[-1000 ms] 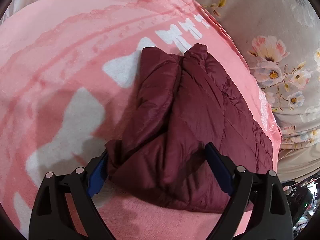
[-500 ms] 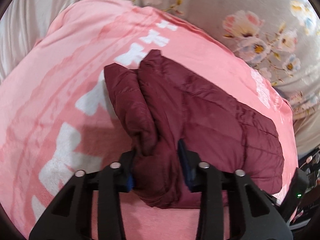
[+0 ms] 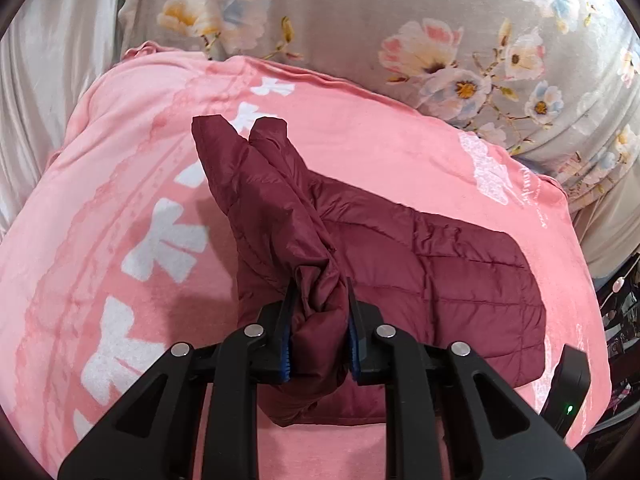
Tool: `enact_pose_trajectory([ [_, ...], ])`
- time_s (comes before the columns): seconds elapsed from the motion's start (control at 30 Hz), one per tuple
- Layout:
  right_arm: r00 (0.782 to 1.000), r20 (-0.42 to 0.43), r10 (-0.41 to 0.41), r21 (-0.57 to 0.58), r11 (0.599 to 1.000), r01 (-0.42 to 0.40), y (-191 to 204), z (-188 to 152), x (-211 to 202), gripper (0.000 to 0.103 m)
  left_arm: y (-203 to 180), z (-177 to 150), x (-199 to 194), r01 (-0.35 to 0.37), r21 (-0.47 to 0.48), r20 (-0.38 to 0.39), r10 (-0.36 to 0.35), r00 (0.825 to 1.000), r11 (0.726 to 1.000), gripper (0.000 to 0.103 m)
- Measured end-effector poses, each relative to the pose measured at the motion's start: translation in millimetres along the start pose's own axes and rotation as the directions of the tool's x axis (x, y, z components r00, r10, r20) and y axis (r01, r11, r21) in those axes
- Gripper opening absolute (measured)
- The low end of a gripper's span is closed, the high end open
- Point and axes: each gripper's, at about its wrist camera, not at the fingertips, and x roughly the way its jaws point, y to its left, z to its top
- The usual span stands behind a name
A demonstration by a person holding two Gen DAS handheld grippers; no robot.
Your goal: Fold large clothes
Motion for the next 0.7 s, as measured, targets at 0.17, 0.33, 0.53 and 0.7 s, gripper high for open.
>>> enact_pose_trajectory([
  [0.17, 1.000, -0.021, 0.014, 0.014, 1.000, -0.014, -9, -10, 2, 0.010, -19, 3, -10, 0.020, 0.037, 0.022, -0.021, 1.000, 0.999, 0.019],
  [0.33, 0.999, -0.024, 0.044, 0.044, 0.998, -0.043, -18, -7, 12, 0.005, -40, 5, -17, 0.053, 0.077, 0.033, -0.056, 0.998, 0.996, 0.018],
  [0.53, 0.997, -0.022, 0.068, 0.062, 0.996, -0.066, -23, -11, 19, 0.000, -69, 5, -24, 0.096, 0.138, 0.036, -0.102, 0.994, 0.986, 0.018],
  [0.7, 0.995, -0.019, 0.101, 0.088, 0.991, -0.099, -30, -10, 23, 0.000, -98, -1, -29, 0.140, 0.207, 0.025, -0.148, 0.989, 0.968, 0.018],
])
